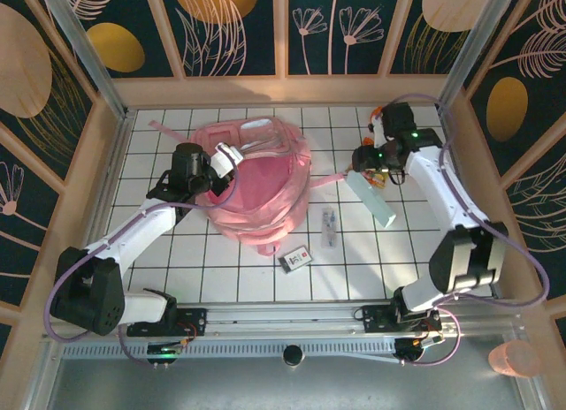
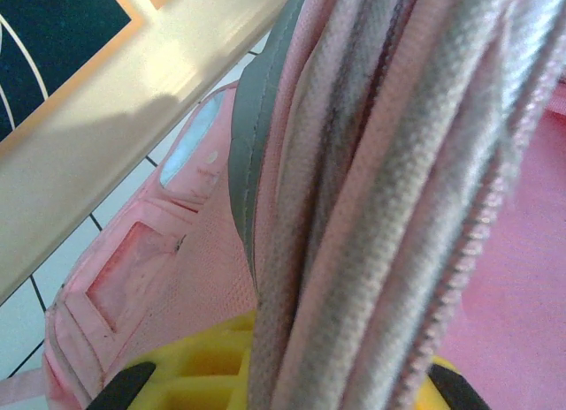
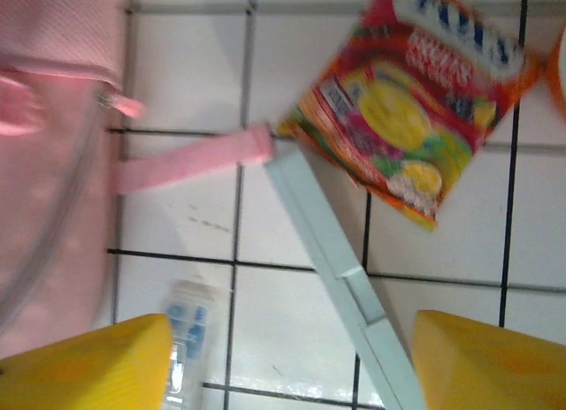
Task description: Pack the student bag
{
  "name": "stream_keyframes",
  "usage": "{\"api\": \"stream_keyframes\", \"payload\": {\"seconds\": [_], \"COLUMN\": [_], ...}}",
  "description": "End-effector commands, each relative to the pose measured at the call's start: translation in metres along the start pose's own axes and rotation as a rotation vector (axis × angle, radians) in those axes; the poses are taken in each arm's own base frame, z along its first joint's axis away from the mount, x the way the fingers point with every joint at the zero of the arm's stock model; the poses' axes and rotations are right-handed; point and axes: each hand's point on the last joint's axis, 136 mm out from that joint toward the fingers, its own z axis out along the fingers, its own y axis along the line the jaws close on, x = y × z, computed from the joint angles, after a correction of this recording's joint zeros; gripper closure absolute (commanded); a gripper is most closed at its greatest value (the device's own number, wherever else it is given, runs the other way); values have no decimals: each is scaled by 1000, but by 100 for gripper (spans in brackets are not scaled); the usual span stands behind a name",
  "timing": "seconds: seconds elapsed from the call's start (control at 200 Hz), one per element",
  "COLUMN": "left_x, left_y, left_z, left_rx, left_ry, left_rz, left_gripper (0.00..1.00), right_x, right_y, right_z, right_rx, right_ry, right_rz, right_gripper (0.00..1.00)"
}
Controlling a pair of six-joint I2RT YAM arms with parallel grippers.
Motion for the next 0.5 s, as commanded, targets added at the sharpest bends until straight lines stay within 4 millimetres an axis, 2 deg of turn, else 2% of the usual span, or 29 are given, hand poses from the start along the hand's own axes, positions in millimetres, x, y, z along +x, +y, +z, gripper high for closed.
{"api": "stream_keyframes", "payload": {"seconds": [0.0, 0.055, 0.145, 0.305, 0.495], "left_x": [-53, -52, -50, -49, -48], "left_y": [11, 10, 9, 8, 7], "left_z": [-16, -16, -16, -15, -14], "left_rx": [-19, -14, -11, -9, -5], "left_ry": [-183, -182, -180, -182, -180], "left_rz": [13, 9, 1, 1, -2], "left_gripper": [100, 100, 100, 100, 100], "right_x": [41, 43, 45, 60, 68], "right_y": [-31, -43, -52, -52, -48], "right_z": [29, 34, 43, 69, 94], "right_rx": [163, 216, 222, 193, 141], "right_ry": [172, 182, 199, 285, 349], "right_rz": [-20, -26, -30, -81, -103], "right_gripper": [17, 15, 14, 15, 23]}}
